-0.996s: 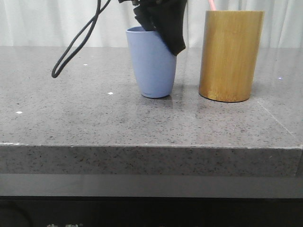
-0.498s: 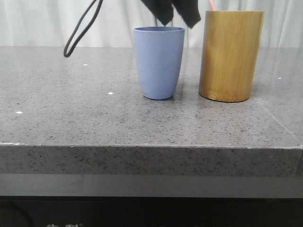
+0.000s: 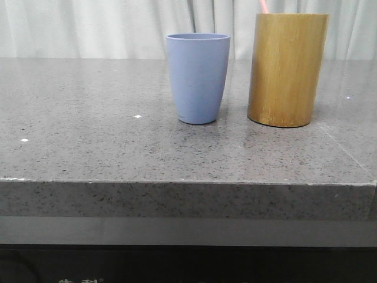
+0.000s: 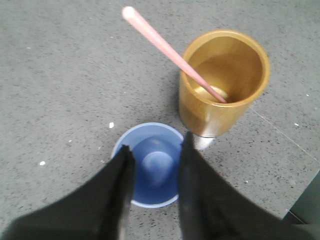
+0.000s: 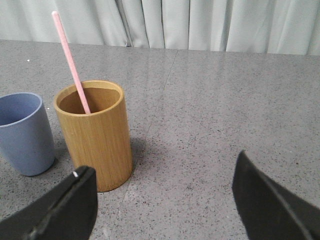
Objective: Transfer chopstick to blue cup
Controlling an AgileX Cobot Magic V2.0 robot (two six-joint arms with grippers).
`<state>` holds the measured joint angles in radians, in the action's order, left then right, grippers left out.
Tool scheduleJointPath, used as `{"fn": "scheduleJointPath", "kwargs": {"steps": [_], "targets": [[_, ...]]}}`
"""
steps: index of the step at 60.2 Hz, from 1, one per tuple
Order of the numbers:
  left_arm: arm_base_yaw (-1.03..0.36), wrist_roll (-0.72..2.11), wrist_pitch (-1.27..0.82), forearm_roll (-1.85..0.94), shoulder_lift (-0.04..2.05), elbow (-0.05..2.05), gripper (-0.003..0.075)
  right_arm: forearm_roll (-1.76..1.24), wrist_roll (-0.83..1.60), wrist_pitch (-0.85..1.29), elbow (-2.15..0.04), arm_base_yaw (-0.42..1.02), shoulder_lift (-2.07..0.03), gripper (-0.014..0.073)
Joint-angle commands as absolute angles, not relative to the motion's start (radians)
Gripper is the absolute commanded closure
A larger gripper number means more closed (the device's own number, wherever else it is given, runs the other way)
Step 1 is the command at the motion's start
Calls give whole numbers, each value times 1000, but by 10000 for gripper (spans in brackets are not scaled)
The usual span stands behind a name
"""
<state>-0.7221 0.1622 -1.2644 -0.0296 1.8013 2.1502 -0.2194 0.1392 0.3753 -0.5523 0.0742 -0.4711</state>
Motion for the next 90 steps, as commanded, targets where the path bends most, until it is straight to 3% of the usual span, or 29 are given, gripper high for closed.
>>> {"fn": "scheduleJointPath", "kwargs": {"steps": [1, 3, 29, 46, 75, 90], "targets": [[-710, 138, -1268, -25, 1733, 2183, 697, -224, 144, 303, -585, 67, -482, 22], [-699, 137, -1268, -25, 1726, 2177, 736, -224, 144, 303, -585, 67, -482, 22], [-393, 77, -1250, -23, 1430, 1814, 739, -224, 144, 303, -585, 67, -482, 22], [-195, 50, -1035, -25, 1161, 1440, 739, -224, 144, 303, -585, 67, -487, 22], [-175, 50, -471, -45, 552, 686, 739, -262, 144, 300, -586, 67, -507, 22], [-175, 50, -389, -44, 302, 514, 739, -241, 149, 292, -646, 79, -633, 22]]}}
